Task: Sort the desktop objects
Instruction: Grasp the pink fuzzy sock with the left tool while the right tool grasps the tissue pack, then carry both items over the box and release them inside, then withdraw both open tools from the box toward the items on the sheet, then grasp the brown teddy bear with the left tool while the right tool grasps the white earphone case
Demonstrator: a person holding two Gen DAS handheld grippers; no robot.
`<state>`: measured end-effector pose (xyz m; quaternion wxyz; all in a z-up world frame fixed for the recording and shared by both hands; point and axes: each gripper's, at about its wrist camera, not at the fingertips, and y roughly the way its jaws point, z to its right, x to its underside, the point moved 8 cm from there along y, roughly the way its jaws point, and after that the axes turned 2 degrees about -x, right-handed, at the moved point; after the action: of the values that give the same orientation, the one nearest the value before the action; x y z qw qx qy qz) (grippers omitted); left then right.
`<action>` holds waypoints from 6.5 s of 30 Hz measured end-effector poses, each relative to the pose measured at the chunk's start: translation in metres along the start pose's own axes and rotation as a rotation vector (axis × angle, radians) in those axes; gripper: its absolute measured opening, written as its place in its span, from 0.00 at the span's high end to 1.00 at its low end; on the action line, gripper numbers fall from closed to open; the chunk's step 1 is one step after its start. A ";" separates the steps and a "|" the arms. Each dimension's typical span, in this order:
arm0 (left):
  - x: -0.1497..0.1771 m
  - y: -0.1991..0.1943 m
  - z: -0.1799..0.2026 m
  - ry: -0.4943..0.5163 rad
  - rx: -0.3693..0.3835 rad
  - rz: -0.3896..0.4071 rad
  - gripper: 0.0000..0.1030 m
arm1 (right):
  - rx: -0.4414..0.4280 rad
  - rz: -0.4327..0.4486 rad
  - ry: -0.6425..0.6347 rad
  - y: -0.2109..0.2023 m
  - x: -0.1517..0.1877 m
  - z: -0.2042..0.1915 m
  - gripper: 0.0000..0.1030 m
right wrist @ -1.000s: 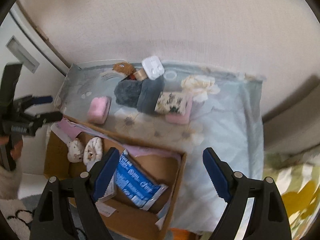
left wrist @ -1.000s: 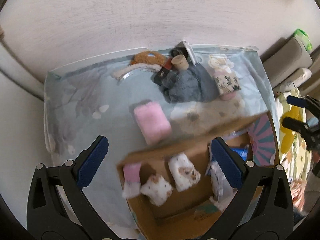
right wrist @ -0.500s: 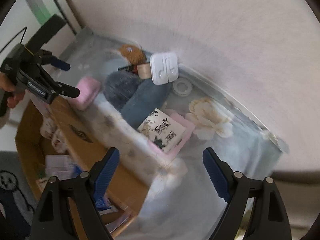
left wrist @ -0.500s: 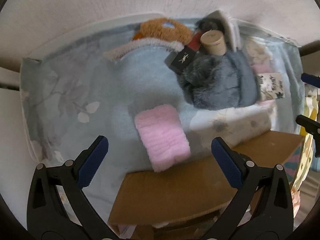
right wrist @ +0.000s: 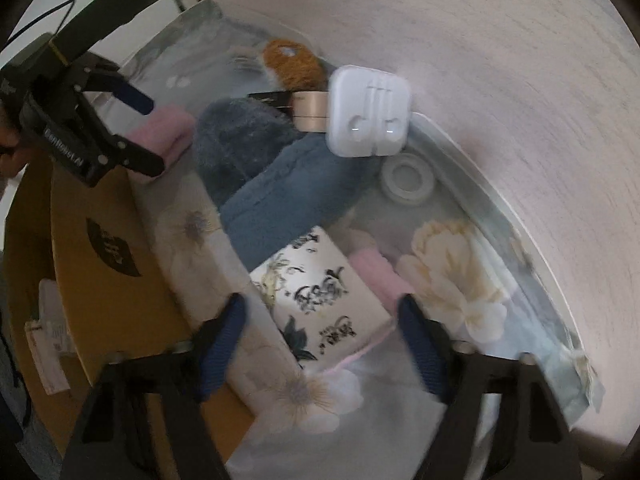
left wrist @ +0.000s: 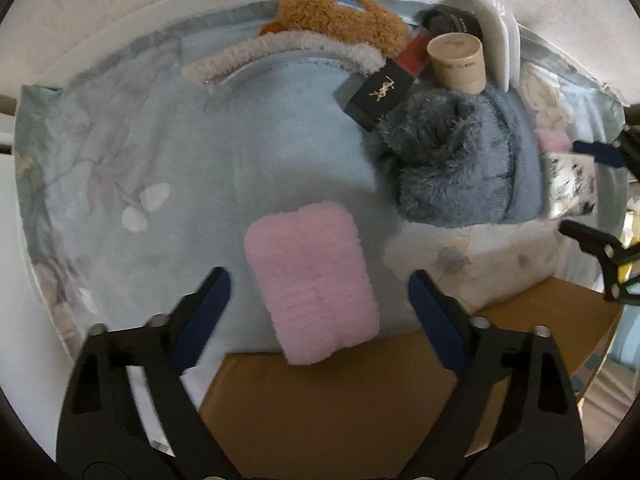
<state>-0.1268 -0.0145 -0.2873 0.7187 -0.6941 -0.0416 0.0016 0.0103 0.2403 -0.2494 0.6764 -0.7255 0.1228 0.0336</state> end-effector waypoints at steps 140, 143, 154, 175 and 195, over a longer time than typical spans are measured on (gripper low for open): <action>0.140 -0.145 0.000 0.085 0.220 0.385 0.06 | 0.019 0.288 0.593 -0.115 0.042 -0.096 0.01; 0.132 -0.149 -0.006 0.108 0.226 0.394 0.06 | 0.009 0.344 0.632 -0.125 0.036 -0.090 0.01; 0.041 -0.177 -0.025 0.253 0.226 0.502 0.06 | 0.108 0.390 0.843 -0.140 -0.008 -0.026 0.01; -0.122 -0.049 -0.007 0.274 0.351 0.438 0.06 | -0.156 0.439 1.262 -0.003 -0.066 0.092 0.07; -0.131 -0.024 0.001 0.222 0.443 0.339 0.61 | -0.199 0.453 1.371 0.011 -0.058 0.087 0.44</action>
<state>-0.2585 -0.0221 -0.2704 0.8423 -0.5134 0.1551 0.0549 -0.0383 0.3337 -0.2544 0.3547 -0.5986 0.6622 -0.2782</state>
